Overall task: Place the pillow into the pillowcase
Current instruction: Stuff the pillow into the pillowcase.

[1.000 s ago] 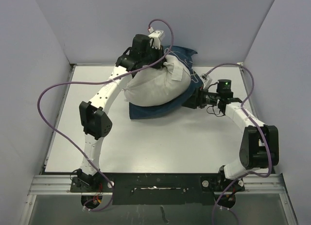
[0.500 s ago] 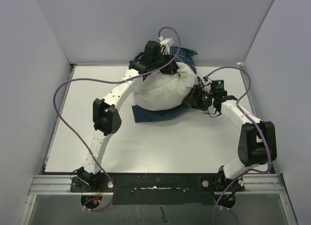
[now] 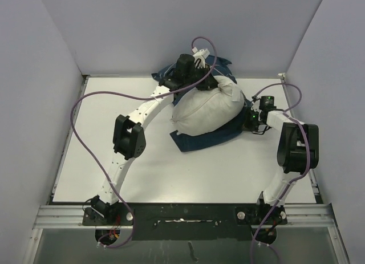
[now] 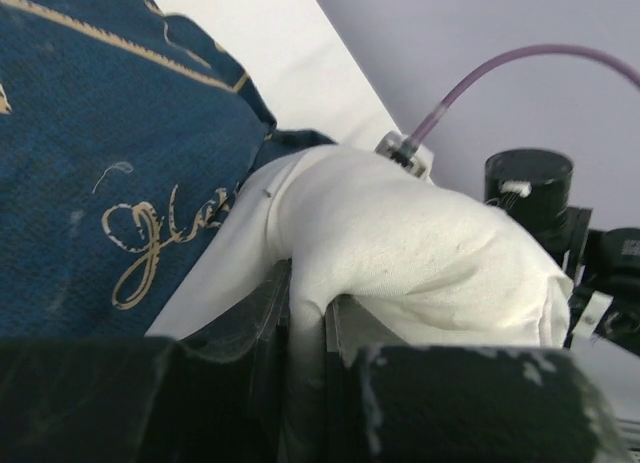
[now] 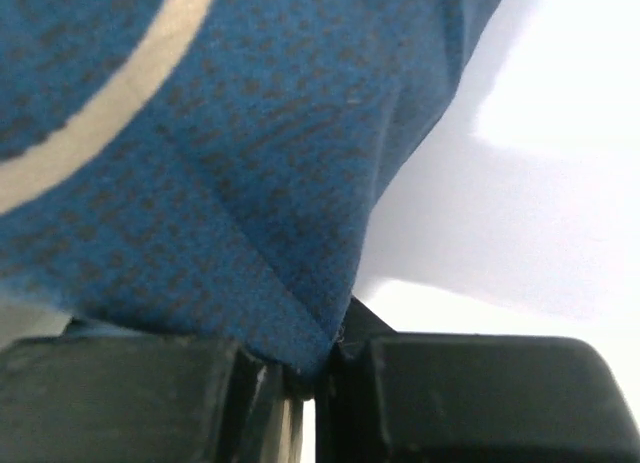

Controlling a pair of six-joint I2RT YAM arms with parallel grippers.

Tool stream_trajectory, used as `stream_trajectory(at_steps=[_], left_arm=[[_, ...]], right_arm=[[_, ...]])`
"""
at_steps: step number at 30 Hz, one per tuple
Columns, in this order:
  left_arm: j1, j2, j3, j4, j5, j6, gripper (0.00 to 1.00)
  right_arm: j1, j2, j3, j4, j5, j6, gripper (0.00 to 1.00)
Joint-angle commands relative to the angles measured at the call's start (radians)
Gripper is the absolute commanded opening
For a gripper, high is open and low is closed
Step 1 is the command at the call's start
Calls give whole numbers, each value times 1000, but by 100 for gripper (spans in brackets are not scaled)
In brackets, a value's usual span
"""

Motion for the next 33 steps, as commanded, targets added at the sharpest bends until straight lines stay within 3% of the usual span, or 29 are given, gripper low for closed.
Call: stream_trajectory(at_steps=[1, 7, 11, 13, 18, 23, 26, 33], left_arm=[[-4, -31, -106, 219, -149, -6, 0], [-90, -8, -163, 255, -340, 37, 0], [-100, 64, -169, 273, -394, -21, 0], [-95, 97, -172, 287, -388, -79, 0], [-91, 129, -191, 346, -343, -189, 0], [-85, 144, -193, 381, -298, -270, 0], [-84, 143, -202, 398, -284, -293, 0], [-78, 135, -214, 415, -268, -321, 0]], right_arm=[[-95, -40, 54, -126, 50, -355, 0], [-144, -62, 50, -153, 117, -681, 0], [-195, -15, 69, -158, 123, -757, 0], [-237, -1, 108, -198, 15, -751, 4], [-340, -15, 215, -301, -363, -708, 34], [-355, -82, 262, -350, -590, -654, 46], [-339, -92, 248, -324, -642, -555, 47], [-279, -46, 186, -241, -538, -425, 31]])
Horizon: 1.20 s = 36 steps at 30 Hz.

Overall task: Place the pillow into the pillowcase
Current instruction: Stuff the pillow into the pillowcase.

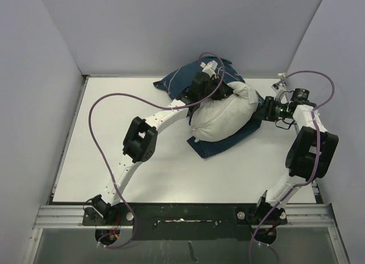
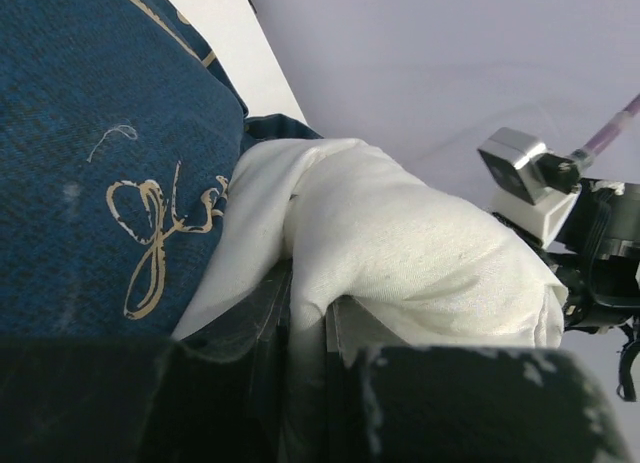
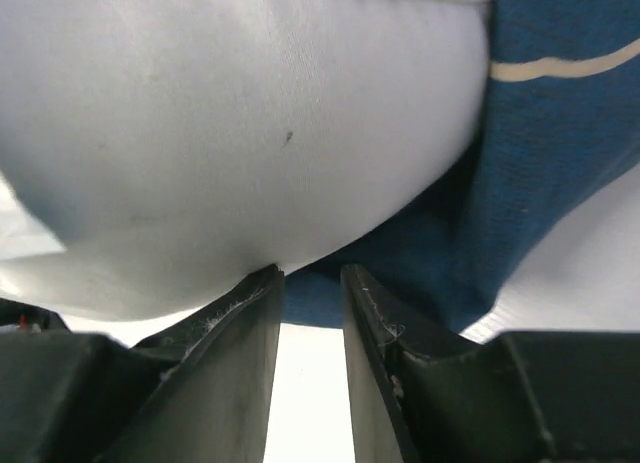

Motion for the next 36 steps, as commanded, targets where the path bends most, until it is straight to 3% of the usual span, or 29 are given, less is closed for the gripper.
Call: stream_trajectory(at_steps=[1, 12, 18, 24, 27, 32, 36], left_arm=[[54, 53, -33, -22, -61, -5, 0], [62, 31, -69, 6, -56, -26, 0], [63, 21, -69, 12, -47, -32, 0], [63, 17, -56, -2, -26, -52, 0], [64, 15, -58, -2, -24, -69, 0], [59, 14, -61, 9, -29, -97, 0], [59, -3, -79, 25, -27, -115, 0]], right_arm=[[40, 15, -33, 67, 23, 105, 30], [141, 100, -67, 233, 270, 243, 30], [159, 140, -91, 339, 317, 311, 39], [173, 188, -123, 539, 295, 539, 40], [209, 200, -130, 580, 335, 621, 45], [296, 224, -100, 452, 607, 607, 54], [329, 271, -96, 405, 743, 600, 46]])
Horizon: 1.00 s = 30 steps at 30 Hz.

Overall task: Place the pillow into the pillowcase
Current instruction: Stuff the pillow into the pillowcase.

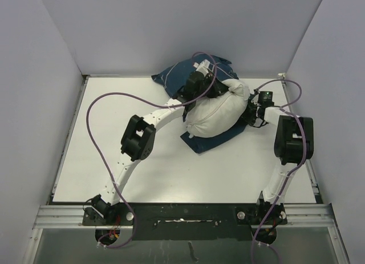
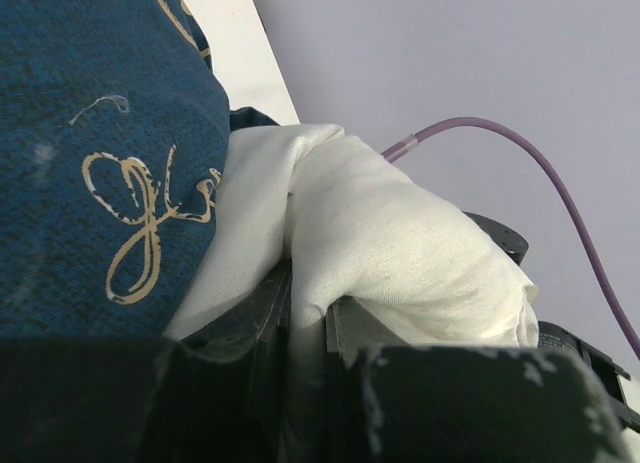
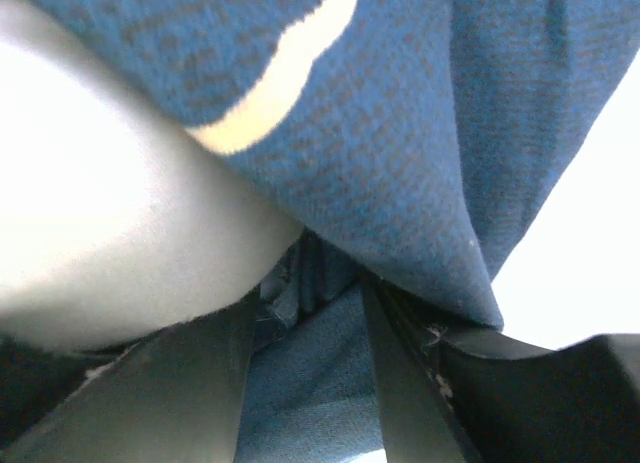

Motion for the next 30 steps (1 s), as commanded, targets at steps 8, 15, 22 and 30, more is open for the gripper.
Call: stream_trajectory(at_steps=[8, 15, 22, 30], left_arm=[[29, -67, -127, 10, -46, -17, 0], [51, -141, -245, 47, -49, 10, 0], [83, -177, -313, 65, -37, 43, 0], [56, -143, -267, 13, 1, 121, 0]], right_arm=[[62, 156, 104, -153, 239, -34, 0], [-60, 65, 56, -139, -23, -201, 0], [-192, -89, -80, -142, -335, -354, 0], [-306, -249, -246, 200, -816, -157, 0]])
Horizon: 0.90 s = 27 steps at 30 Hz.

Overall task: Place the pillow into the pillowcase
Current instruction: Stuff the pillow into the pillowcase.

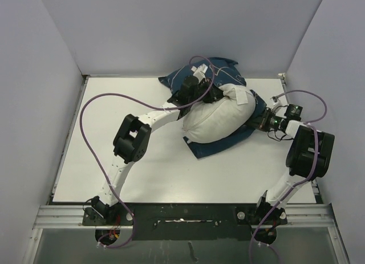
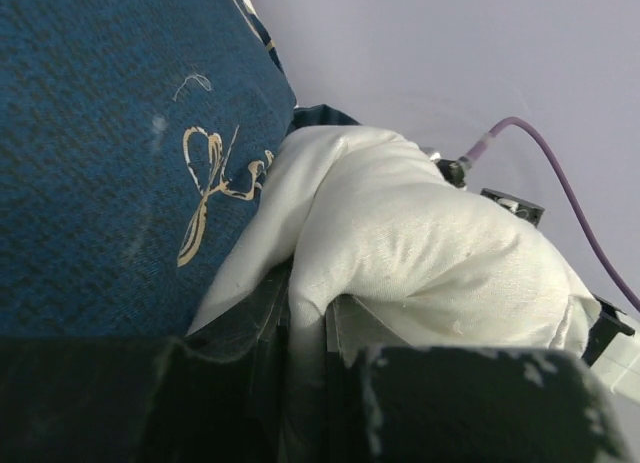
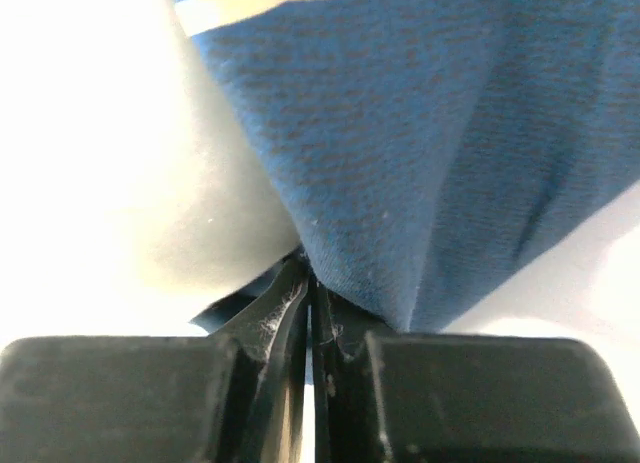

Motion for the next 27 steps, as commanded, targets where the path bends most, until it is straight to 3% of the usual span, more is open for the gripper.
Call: stream_trajectory(at_steps=[1, 5, 11, 12, 22, 25, 27], left_arm=[[40, -4, -5, -107, -71, 91, 0], [39, -3, -12, -105, -70, 105, 0], [16, 17, 38, -153, -36, 191, 0], [10, 21, 42, -148, -22, 202, 0], [-37, 2, 30, -64, 103, 184, 0], [-43, -59, -46, -17, 97, 186, 0], [-59, -94, -58, -47, 43, 237, 0]], right_arm=[[-68, -92, -52, 273, -334, 169, 0], [-90, -95, -110, 625, -436, 455, 0], [-78, -6, -144, 1577, -462, 1218, 0], [-74, 12, -125, 1650, -462, 1297, 0], [-10, -15, -46, 1650, -502, 1330, 0], [34, -65, -8, 1435, -508, 1180, 0], [79, -131, 30, 1139, -498, 951, 0]])
